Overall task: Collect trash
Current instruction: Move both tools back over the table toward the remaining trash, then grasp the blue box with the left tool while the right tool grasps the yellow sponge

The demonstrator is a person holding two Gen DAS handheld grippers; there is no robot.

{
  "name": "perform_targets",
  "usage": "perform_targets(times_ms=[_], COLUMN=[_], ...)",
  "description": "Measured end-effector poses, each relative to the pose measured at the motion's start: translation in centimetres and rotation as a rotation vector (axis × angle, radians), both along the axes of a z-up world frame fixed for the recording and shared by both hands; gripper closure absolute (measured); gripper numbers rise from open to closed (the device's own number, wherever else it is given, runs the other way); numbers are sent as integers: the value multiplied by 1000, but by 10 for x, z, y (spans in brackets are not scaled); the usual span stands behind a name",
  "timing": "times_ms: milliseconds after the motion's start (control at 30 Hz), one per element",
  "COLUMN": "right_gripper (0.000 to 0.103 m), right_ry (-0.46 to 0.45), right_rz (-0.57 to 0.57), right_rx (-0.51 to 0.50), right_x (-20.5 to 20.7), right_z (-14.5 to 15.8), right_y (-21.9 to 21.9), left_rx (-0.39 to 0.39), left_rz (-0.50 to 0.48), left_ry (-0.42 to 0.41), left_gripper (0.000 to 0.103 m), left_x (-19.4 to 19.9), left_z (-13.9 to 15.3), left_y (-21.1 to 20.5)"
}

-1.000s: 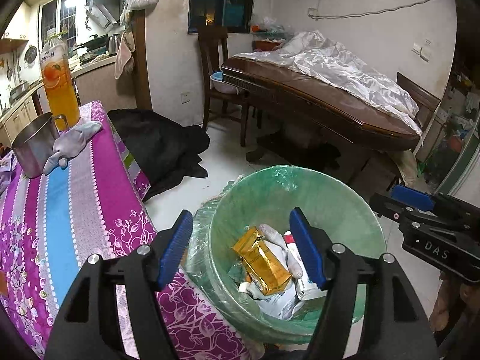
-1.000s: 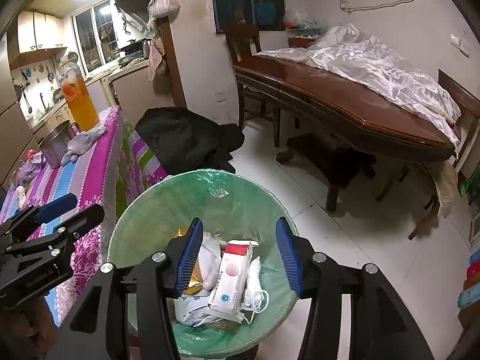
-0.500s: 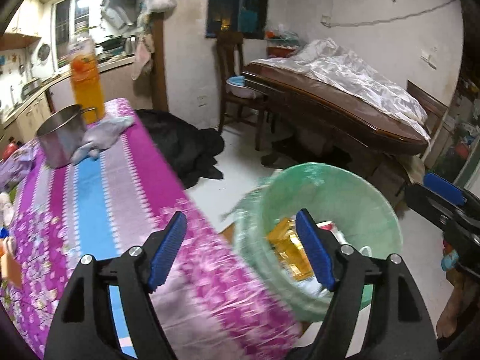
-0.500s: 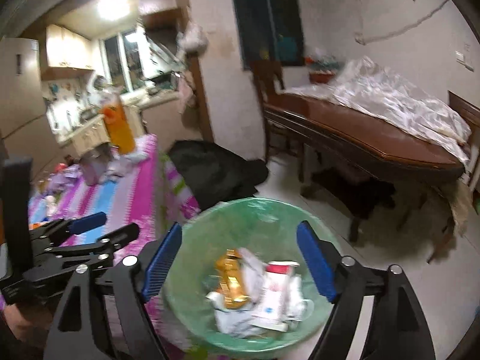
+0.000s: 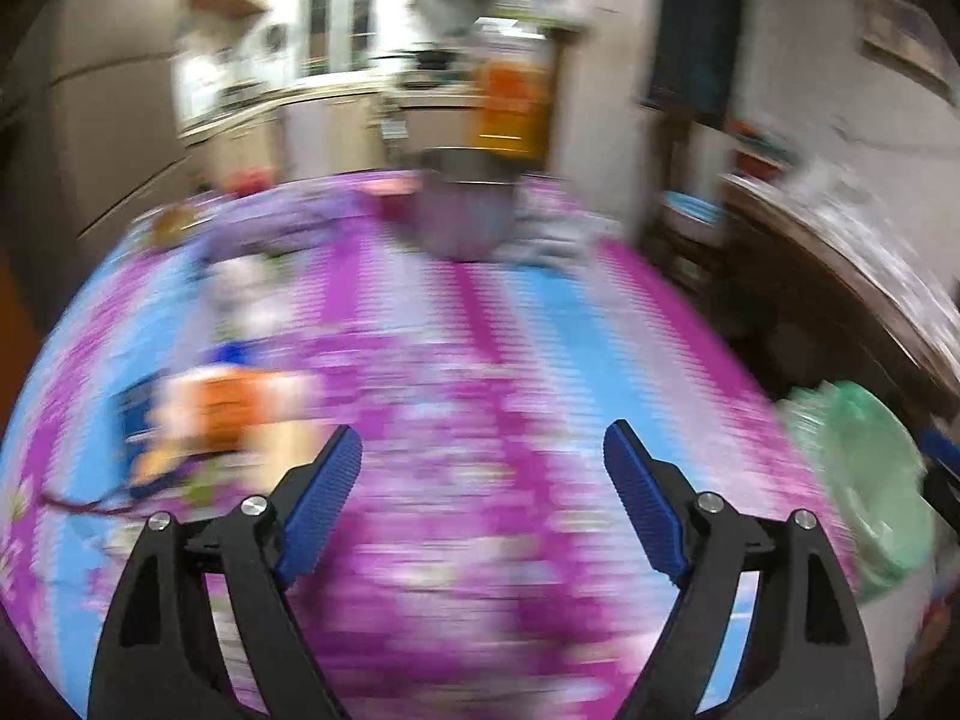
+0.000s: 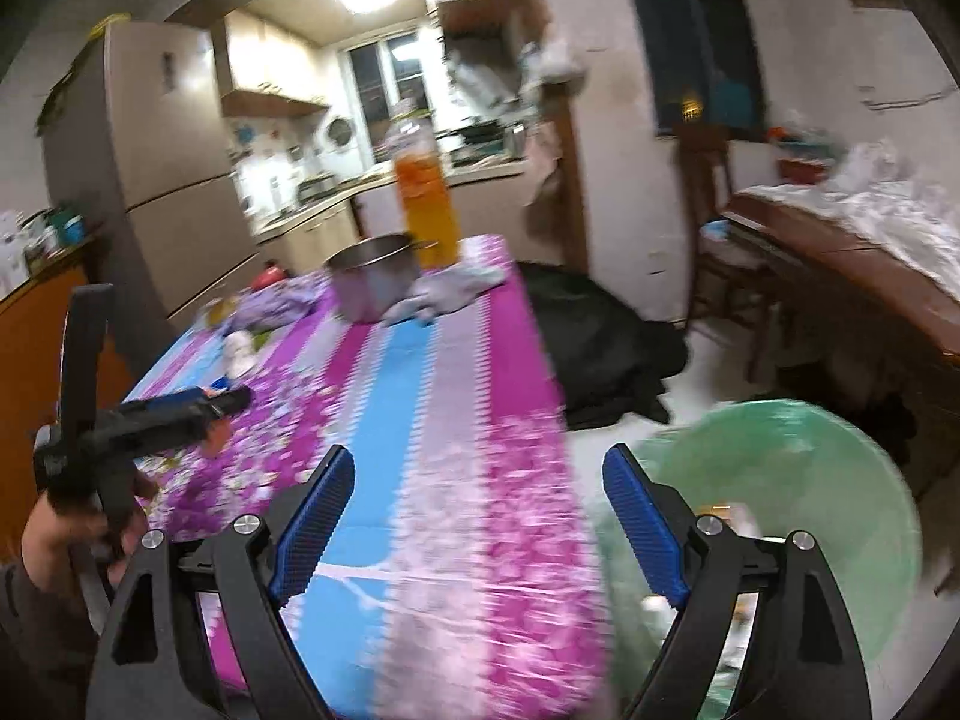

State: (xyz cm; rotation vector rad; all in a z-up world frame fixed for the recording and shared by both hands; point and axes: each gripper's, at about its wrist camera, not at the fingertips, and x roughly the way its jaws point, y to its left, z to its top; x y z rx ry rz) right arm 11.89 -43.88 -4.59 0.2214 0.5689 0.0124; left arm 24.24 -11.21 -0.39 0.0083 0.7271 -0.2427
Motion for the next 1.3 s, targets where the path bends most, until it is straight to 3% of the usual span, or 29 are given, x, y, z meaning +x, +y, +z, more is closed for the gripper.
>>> perform_targets(times_ms=[200, 300, 500, 833, 900, 1067, 1300], right_gripper=[18, 17, 14, 14, 14, 14, 14], right_ry=[33, 44, 75, 105, 106, 110, 125], right_rz=[122, 164, 215, 287, 297, 322, 383], right_rx=[5, 9, 10, 10, 9, 5, 0], right_x=[39, 56, 79, 104, 107, 116, 132], right_z=[-10, -15, -27, -37, -37, -37, -38], right_y=[53, 75, 100, 132, 136, 149, 184], left_rx=[-18, -26, 25, 47, 62, 79, 97], left_rz=[356, 443, 364, 339, 321, 266, 262], left_ry=[39, 112, 206, 217, 206, 195, 177], left_gripper=[18, 17, 16, 10, 13, 34, 30], left_x=[38, 64, 93, 96, 92, 81, 76], left_z=[-7, -15, -35, -57, -56, -51, -51], left_y=[151, 192, 176, 169, 171, 187, 203])
